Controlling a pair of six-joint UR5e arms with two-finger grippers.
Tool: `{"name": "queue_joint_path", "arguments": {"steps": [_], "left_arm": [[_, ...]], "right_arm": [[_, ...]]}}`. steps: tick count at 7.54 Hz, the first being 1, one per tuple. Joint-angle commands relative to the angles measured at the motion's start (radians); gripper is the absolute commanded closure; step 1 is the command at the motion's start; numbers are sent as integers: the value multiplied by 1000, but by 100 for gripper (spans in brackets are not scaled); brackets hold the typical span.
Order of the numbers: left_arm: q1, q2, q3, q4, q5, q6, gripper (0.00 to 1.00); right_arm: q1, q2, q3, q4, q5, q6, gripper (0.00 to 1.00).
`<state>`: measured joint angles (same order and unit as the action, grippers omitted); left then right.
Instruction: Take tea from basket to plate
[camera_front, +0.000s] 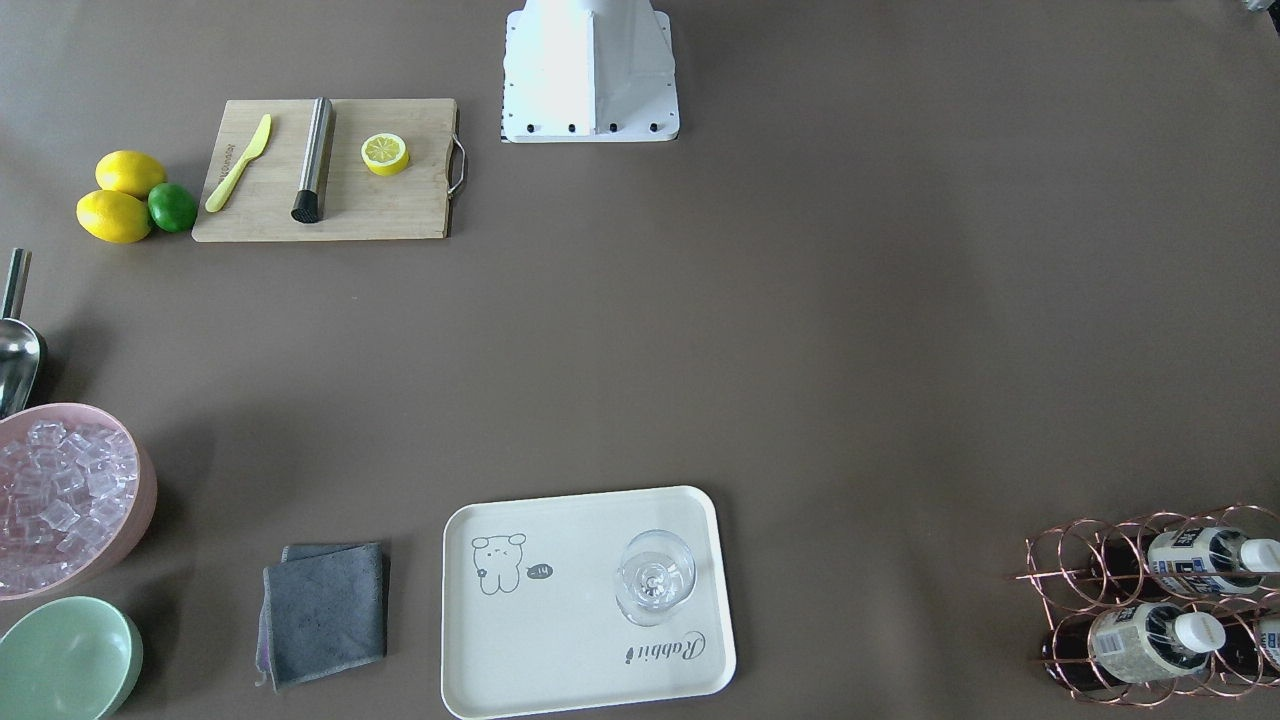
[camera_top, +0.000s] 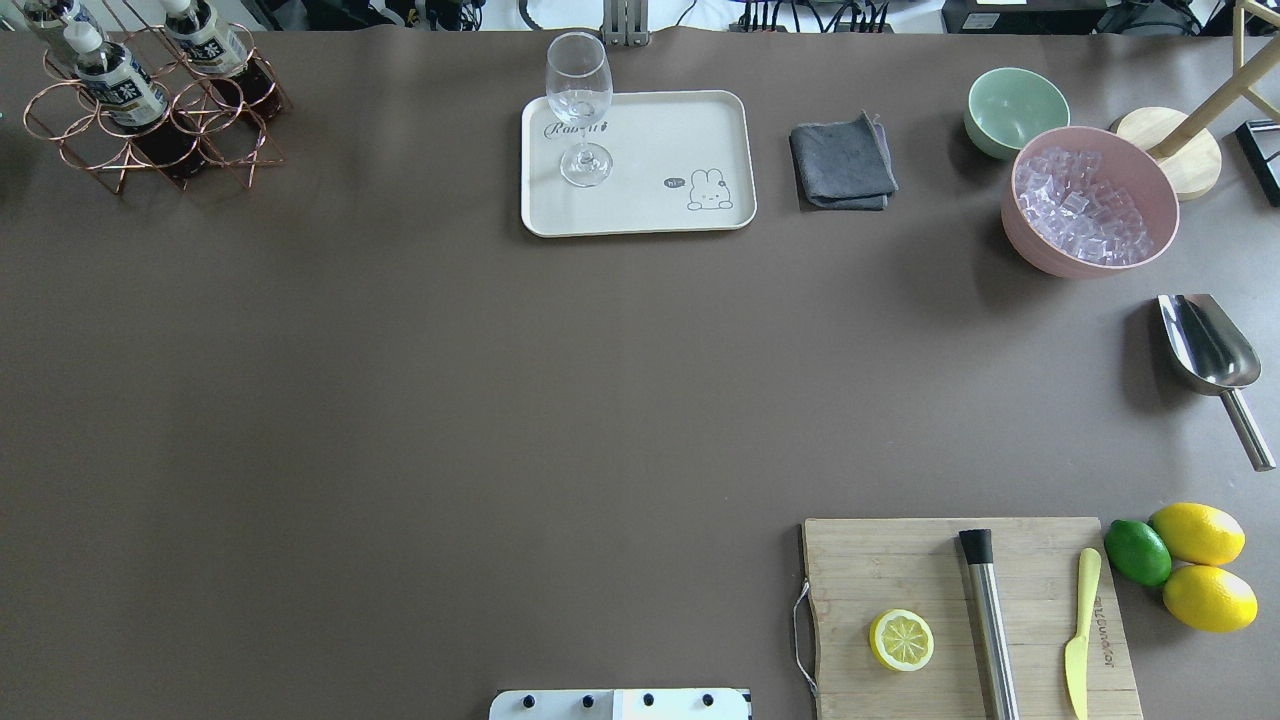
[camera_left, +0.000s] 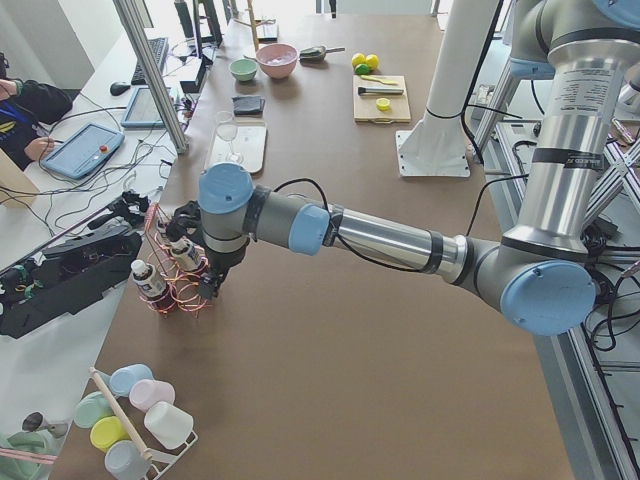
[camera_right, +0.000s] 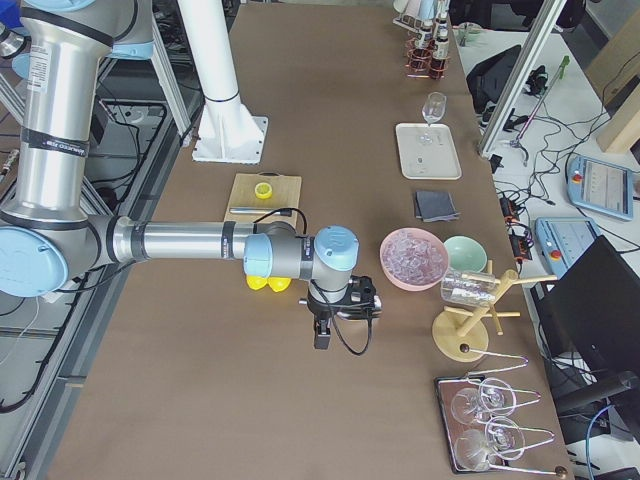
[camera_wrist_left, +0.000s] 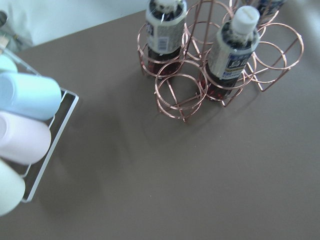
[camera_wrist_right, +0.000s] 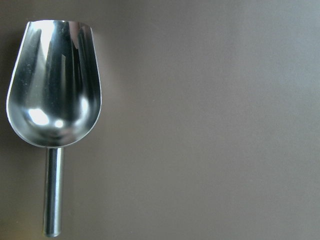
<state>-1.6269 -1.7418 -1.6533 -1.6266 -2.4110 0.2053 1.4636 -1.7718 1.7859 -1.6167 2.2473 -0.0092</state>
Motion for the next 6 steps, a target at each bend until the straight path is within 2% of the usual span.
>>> {"name": "queue_joint_path", "arguments": {"steps": [1, 2, 3, 4, 6], "left_arm": [[28, -224, 183, -9, -4, 156, 2], [30, -260, 214, -9, -4, 292, 2], [32, -304, 246, -9, 41, 437, 2], [35, -314, 253, -12, 49, 494, 2], [47, -425, 286, -13, 82, 622, 2]], "right_arm": [[0, 0, 0, 0, 0, 0, 1], [-5, 0, 0, 0, 0, 0, 1], [-5, 0, -2, 0, 0, 0, 1], [-5, 0, -2, 0, 0, 0, 1], [-9, 0, -2, 0, 0, 0, 1]]}}
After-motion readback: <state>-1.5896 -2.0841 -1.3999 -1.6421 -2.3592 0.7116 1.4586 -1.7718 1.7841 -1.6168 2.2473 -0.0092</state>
